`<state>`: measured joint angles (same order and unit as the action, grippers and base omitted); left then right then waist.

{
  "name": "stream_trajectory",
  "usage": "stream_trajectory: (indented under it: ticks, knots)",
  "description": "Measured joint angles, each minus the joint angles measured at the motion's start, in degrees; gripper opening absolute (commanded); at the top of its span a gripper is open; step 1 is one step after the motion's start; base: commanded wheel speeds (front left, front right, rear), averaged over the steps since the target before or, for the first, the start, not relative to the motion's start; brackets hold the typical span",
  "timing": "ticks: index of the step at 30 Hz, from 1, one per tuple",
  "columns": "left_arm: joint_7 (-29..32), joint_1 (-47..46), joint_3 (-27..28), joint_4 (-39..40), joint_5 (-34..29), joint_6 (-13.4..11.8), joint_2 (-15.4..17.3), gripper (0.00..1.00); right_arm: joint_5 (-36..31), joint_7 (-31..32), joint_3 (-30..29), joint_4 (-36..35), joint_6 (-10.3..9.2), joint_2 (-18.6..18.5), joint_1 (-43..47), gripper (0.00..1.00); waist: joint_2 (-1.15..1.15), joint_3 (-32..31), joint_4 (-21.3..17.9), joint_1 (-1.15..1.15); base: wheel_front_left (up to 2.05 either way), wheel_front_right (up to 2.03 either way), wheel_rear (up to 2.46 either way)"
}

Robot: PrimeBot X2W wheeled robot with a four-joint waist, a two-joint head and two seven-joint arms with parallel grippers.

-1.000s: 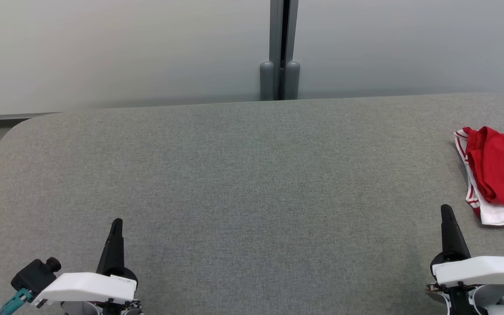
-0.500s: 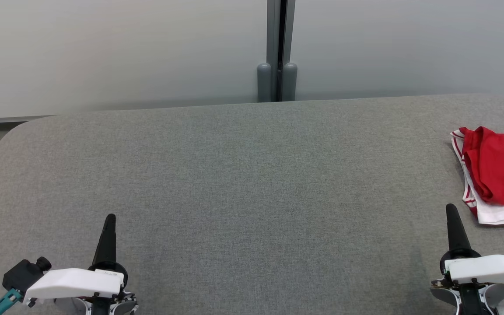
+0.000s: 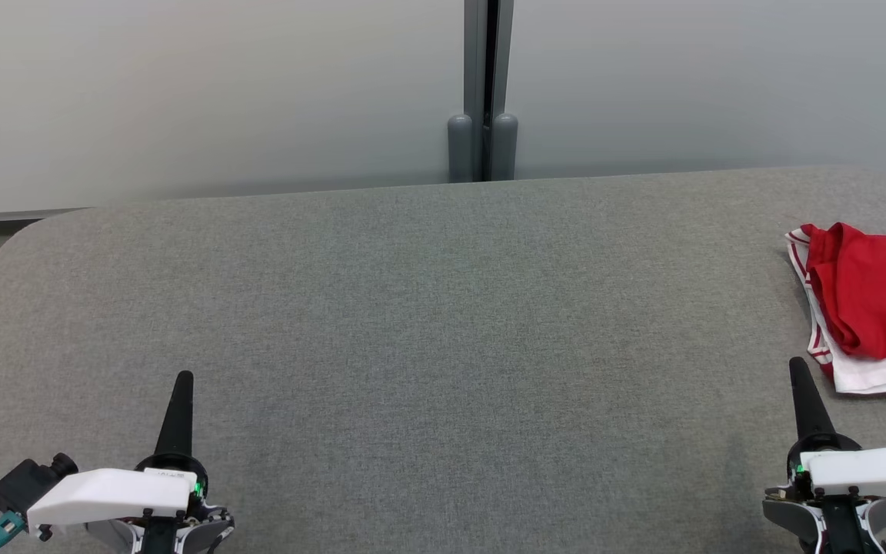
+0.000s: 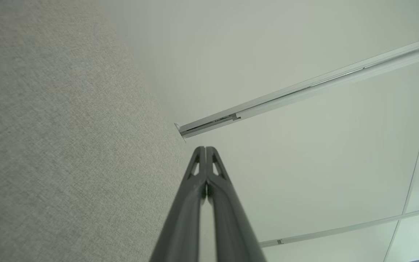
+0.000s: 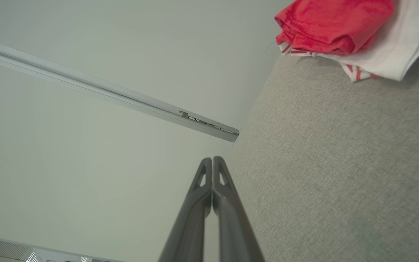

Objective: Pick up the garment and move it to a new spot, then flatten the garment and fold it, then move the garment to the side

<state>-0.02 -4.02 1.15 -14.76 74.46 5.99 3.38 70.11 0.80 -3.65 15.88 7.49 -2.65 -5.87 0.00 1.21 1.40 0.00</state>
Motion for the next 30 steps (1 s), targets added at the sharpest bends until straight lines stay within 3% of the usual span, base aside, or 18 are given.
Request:
stream_trajectory:
  ticks: [30]
  knots:
    - [3.6, -1.1, 2.8, 0.4, 11.8, 0.9, 0.0, 0.0, 14.0, 3.6, -1.8, -1.2, -0.01, 0.0, 0.0, 0.0, 0.0, -0.6, -0.8, 0.0, 0.0, 0.0, 0.0]
